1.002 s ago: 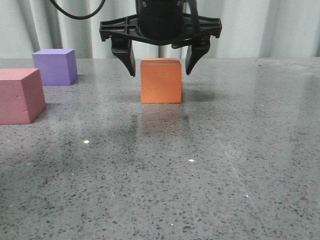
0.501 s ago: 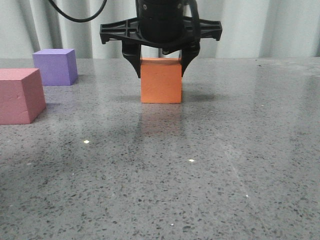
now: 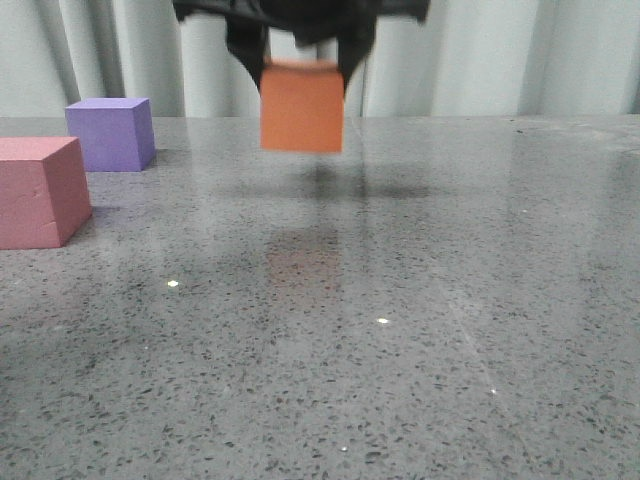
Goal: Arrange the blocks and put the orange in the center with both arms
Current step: 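Lift the orange cube and carry it toward the purple cube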
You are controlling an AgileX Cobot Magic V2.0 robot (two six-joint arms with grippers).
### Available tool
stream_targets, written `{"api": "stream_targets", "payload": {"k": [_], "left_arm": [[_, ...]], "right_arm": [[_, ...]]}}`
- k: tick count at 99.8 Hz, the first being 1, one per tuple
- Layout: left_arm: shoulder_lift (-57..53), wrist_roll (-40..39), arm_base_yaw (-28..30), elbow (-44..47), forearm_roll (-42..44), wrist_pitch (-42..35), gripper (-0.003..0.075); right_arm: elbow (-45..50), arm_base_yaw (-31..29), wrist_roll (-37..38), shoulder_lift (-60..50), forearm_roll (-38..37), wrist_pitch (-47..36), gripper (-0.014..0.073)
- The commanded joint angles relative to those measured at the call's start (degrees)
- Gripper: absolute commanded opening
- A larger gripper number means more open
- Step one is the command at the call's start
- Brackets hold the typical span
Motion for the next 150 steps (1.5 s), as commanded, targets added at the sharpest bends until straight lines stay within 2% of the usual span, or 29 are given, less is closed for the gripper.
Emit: {"api": "stream_targets", "payload": {"k": [1,35,53,87,150], "left_arm": [[-6.35,0.57,1.27,-1.78,3.72,-0.86,0.0031],[-14.2,10.24,10.17,-0.55,2.35,0.36,0.0031],[-17.92,10.52,14.67,5.48,1.56,-0.18,0.0031],[-26.57,10.52,22.06,24.86,-3.93,-13.52,0.0031],[-26.61,13.51,22.95,27.4,-5.03,-17.98,0.0031]], "right_arm": [[-1.27,0.01,-0.38,0.15,-0.6,-3.19,-0.0067],[-1.27,0.01,-0.38,0.15,-1.19,-3.56,-0.0067],[-1.27,0.01,-0.38,0.15,-1.25,-3.67,-0.0067],[-1.27,0.01,-0.38,0.15,-1.25,-3.76,-0.0067],[-1.27,0.01,-0.38,0.15,-1.25,-3.8,-0.0067]]}}
